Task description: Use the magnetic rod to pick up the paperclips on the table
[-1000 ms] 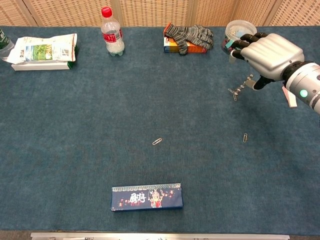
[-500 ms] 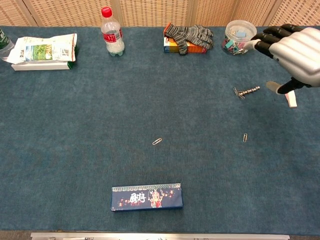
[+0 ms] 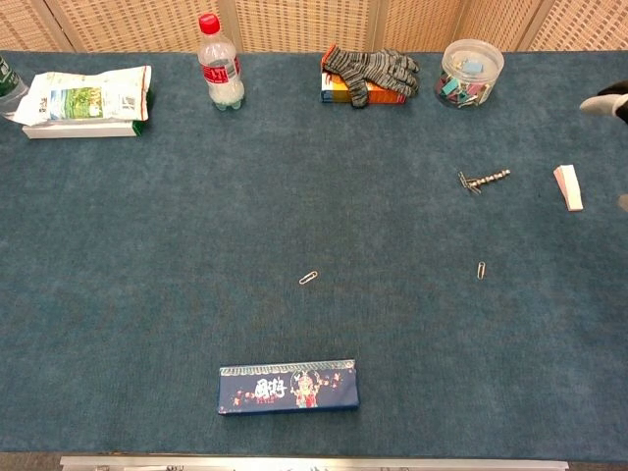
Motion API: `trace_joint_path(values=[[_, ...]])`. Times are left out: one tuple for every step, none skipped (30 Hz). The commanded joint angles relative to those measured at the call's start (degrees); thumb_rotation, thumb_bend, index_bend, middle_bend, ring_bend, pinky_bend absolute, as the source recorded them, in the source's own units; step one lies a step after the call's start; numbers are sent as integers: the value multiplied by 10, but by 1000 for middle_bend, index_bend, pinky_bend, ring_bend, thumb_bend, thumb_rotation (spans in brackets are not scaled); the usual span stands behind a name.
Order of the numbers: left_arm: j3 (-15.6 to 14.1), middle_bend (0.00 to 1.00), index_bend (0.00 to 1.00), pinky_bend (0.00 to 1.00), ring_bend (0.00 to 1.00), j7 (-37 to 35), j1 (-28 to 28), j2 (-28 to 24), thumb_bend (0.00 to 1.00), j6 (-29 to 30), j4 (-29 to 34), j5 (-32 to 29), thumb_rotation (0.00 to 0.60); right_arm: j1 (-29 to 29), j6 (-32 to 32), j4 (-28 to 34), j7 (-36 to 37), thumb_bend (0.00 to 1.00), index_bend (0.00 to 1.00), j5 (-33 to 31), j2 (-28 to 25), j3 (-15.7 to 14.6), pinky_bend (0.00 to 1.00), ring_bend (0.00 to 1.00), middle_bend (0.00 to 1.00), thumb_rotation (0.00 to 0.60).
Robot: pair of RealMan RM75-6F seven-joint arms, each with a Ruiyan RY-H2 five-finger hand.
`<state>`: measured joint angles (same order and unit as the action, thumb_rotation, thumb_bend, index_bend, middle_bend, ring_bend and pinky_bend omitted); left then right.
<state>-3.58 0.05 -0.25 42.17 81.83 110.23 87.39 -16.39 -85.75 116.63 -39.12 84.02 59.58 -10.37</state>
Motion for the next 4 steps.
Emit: trace_joint_path(values=[[-4, 156, 521, 67, 0, 13, 6, -4, 185, 5, 7, -1, 600, 18, -10, 4, 15, 270, 131, 19, -15, -7, 92, 3, 119, 600], [-5, 156, 521, 67, 0, 17, 7, -4, 185, 6, 8, -2, 600, 22, -10, 3, 19, 270, 133, 22, -17, -7, 92, 3, 119, 600], [-7, 156, 521, 67, 0, 23, 8, -5, 186, 6, 10, -3, 600, 25, -9, 2, 24, 270, 136, 25, -20, -7, 92, 3, 119, 600], [-8, 156, 521, 68, 0, 34, 10, -5, 186, 6, 13, -5, 600, 27, -8, 0, 31, 270, 138, 28, -22, -6, 92, 3, 119, 600]])
